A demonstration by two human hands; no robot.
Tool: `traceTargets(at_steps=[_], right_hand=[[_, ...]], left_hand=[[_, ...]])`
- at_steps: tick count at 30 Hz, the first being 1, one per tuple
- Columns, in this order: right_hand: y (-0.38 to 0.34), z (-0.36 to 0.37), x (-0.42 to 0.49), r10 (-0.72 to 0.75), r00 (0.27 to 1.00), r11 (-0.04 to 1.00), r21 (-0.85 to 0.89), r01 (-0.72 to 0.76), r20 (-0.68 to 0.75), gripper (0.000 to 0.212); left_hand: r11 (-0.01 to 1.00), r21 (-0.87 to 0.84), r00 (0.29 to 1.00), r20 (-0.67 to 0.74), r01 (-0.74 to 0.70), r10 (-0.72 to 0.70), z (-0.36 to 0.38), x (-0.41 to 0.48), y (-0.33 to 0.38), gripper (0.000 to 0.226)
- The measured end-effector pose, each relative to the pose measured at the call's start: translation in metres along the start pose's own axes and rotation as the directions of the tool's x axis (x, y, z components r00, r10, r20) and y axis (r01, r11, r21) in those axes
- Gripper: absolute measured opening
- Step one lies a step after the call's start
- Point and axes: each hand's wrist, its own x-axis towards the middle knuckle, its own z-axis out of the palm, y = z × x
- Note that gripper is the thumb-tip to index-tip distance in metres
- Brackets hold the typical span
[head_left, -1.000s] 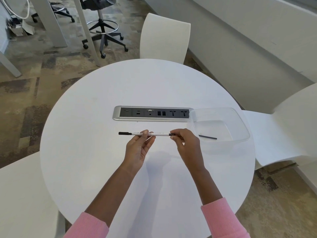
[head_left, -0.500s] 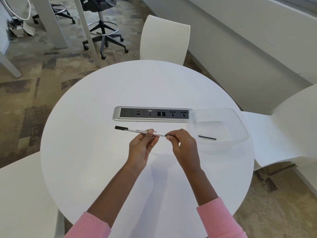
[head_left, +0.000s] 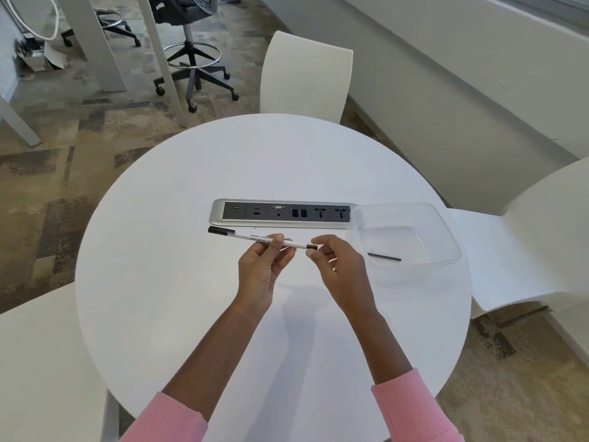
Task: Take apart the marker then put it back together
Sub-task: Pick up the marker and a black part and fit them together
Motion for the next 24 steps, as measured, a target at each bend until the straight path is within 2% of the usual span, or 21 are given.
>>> traceTargets(at_steps=[5,8,13,20,24], right_hand=[[0.0,-0.002,0.001,-0.197,0.98,0.964,-0.188,0.187,-0.033,0.004],[-0.001,-0.002,0.0,-0.243,0.969,0.945,-0.234,0.227,-0.043,0.004],[-0.003,-0.006,0.001,-0.206,0.978,0.956,-0.217,0.197,-0.022,0.007],[-0.008,-0.012,0.003,-0.007,0.998,0.996,-0.092,0.013,0.067,0.02],[-0.013,-0.016,0.001,-0.063,0.998,0.997,-0.045,0.064,0.007,0.009]], left_hand=[[1.0,0.01,1.0,0.003,0.004,-0.004,0.001,-0.002,0.002,0.011],[1.0,0.011,1.0,0.011,0.001,-0.002,0.0,-0.004,0.001,0.011],[1.0,0.014,1.0,0.018,-0.001,0.0,0.003,-0.008,-0.001,0.01],[0.997,0.066,0.999,0.029,-0.029,0.027,0.008,-0.01,0.003,0.009],[0.999,0.013,0.998,0.049,-0.043,0.042,0.01,-0.009,0.011,0.01]])
